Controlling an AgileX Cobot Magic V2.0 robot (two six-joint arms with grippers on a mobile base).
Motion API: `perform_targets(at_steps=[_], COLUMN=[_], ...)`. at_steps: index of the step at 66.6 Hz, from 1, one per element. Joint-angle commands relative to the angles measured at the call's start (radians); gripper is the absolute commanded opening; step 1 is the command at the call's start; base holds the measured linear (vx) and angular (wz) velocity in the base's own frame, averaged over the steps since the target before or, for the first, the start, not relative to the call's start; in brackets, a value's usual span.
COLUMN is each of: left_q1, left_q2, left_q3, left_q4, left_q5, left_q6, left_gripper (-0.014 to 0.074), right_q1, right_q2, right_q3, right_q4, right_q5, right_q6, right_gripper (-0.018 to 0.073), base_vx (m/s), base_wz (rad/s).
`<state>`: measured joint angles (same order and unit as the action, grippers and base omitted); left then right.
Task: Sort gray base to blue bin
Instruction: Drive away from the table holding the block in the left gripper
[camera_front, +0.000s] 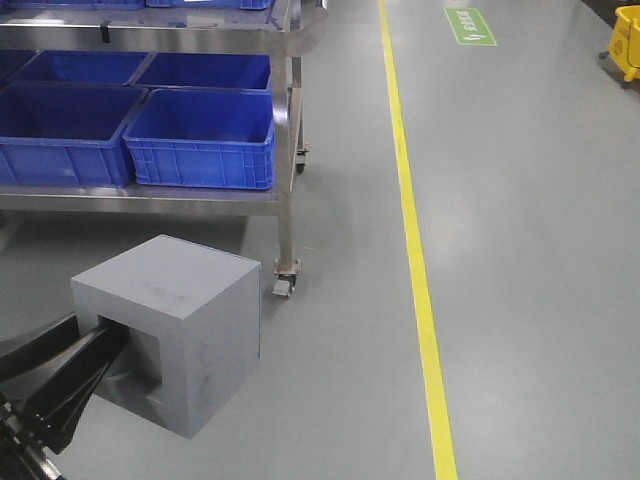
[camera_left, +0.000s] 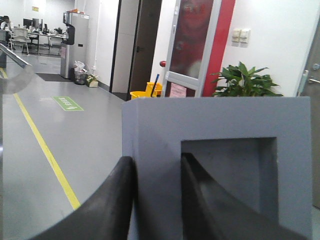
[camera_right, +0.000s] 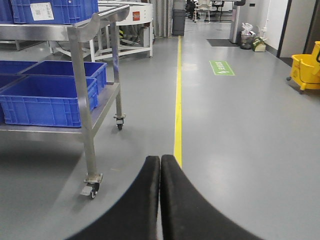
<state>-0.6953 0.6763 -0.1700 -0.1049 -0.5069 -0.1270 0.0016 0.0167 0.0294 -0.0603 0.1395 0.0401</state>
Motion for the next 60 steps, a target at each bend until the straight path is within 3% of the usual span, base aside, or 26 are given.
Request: perform_targets(at_steps=[1, 28, 60], left_q1=[-0.006, -0.006, -0.006], left_q2=[-0.004, -0.004, -0.004], left_q3=[-0.027, -0.027, -0.027], left_q4=[-0.003, -0.003, -0.003], left_q5=[-0.112, -0.111, -0.111], left_q6=[-0.006, -0.006, -0.006], left_gripper=[-0.0006, -0.0006, -0.0006], right_q1=[0.001, 0.001, 0.001], right_q2=[0.010, 0.010, 0.010], right_q3=[0.017, 0.017, 0.017], right_q4=[-0.007, -0.007, -0.007], right_q5=[-0.079, -0.079, -0.079], right_q6=[-0.007, -0.007, -0.007], right_gripper=[-0.0009, -0.0009, -0.0009], base_vx=[0.38, 0.34, 0.28], base_wz=[0.10, 0.29, 0.86])
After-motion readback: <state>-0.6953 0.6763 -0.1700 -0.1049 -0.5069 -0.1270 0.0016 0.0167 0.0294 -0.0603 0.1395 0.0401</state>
